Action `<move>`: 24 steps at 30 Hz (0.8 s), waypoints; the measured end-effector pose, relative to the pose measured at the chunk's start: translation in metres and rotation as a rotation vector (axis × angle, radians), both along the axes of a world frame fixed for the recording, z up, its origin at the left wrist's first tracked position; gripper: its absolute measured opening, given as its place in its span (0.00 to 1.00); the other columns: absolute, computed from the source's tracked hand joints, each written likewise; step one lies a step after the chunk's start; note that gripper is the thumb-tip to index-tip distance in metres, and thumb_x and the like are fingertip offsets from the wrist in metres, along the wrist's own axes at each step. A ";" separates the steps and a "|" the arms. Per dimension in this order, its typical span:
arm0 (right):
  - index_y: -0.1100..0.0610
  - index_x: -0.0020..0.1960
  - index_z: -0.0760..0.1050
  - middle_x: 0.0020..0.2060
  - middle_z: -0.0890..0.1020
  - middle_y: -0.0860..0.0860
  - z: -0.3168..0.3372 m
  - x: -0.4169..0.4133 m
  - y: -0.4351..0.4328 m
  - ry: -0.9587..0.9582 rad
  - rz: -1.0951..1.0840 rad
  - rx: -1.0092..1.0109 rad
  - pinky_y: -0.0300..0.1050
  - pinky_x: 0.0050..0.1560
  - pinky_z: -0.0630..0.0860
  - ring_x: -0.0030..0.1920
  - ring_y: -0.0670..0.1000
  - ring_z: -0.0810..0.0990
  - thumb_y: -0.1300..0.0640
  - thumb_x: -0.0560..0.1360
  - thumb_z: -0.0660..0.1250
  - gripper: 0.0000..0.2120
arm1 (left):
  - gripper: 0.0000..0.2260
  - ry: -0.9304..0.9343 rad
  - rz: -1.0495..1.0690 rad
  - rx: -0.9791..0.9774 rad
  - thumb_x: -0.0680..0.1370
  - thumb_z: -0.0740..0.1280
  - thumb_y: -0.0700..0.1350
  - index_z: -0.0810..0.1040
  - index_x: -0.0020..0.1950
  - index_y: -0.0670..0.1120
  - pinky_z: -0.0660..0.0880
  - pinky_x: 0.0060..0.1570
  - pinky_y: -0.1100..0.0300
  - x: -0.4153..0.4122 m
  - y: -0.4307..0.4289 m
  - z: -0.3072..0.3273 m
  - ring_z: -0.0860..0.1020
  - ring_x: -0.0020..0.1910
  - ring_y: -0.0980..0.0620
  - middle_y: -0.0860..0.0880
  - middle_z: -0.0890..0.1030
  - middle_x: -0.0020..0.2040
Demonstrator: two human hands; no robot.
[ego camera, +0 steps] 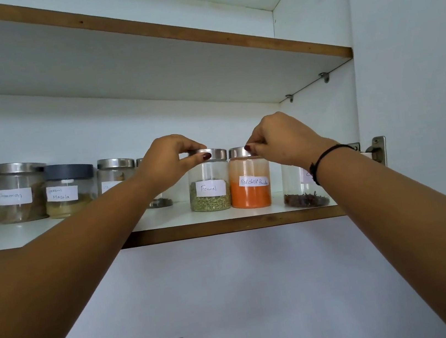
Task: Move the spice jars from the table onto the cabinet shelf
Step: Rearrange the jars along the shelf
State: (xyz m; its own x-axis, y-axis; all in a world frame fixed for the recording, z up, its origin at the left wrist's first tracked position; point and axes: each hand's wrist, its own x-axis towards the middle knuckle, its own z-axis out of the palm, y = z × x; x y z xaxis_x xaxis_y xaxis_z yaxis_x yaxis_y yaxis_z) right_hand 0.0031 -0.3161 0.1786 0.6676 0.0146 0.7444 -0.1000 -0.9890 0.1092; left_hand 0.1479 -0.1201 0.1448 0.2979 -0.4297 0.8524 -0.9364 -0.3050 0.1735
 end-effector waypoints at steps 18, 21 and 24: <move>0.56 0.53 0.85 0.48 0.86 0.52 -0.001 0.007 -0.002 0.020 -0.007 -0.002 0.50 0.49 0.80 0.46 0.52 0.81 0.54 0.79 0.64 0.12 | 0.13 0.119 0.013 0.080 0.76 0.74 0.48 0.84 0.59 0.46 0.70 0.54 0.64 0.006 -0.001 0.015 0.78 0.49 0.59 0.49 0.85 0.56; 0.55 0.53 0.85 0.48 0.86 0.52 -0.001 0.008 -0.003 0.014 -0.006 0.005 0.51 0.49 0.80 0.46 0.52 0.81 0.53 0.79 0.64 0.12 | 0.13 0.105 0.007 0.064 0.76 0.73 0.48 0.84 0.59 0.46 0.70 0.53 0.67 0.009 -0.001 0.012 0.78 0.49 0.60 0.50 0.84 0.55; 0.55 0.52 0.85 0.48 0.86 0.52 -0.004 0.009 -0.005 -0.002 -0.011 0.009 0.52 0.50 0.80 0.47 0.53 0.81 0.53 0.79 0.64 0.12 | 0.13 0.072 0.004 0.046 0.76 0.73 0.50 0.84 0.59 0.47 0.68 0.47 0.72 0.012 -0.002 0.009 0.77 0.47 0.64 0.54 0.82 0.51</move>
